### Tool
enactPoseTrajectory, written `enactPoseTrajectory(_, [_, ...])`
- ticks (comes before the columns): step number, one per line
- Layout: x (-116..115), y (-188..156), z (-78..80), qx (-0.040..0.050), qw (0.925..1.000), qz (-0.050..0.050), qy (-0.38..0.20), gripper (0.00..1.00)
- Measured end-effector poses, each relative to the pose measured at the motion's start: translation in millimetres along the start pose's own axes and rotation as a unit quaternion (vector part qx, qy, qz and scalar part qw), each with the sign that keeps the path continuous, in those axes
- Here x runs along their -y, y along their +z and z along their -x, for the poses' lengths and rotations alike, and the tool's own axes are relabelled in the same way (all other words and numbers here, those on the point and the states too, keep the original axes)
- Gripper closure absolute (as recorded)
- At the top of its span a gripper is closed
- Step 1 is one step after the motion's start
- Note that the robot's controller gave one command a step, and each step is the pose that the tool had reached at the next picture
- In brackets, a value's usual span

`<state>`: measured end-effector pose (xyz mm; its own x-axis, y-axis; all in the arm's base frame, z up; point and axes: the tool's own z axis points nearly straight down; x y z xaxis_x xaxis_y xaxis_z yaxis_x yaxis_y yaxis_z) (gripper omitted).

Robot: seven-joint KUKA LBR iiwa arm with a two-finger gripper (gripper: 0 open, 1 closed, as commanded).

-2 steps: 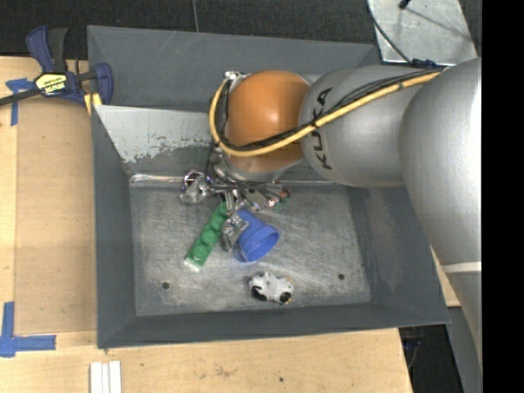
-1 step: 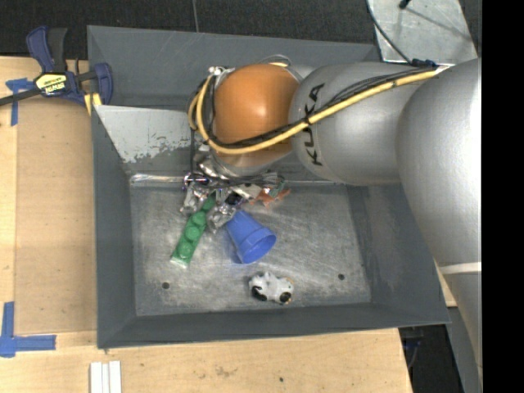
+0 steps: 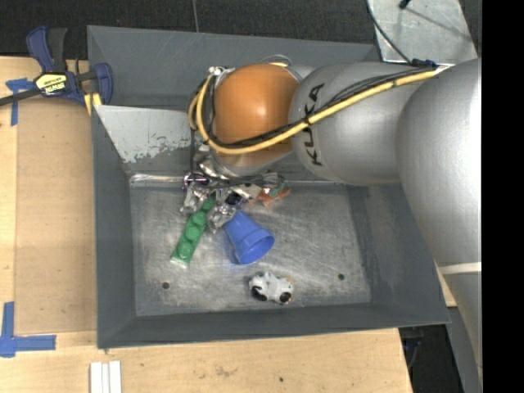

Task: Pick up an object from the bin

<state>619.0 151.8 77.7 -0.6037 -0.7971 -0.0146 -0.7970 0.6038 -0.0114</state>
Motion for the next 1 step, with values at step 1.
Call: enactPoseTrajectory(1, [-1.4, -3.7, -1.1, -0.0027, 1.0, 0.003, 0.0, 1.0])
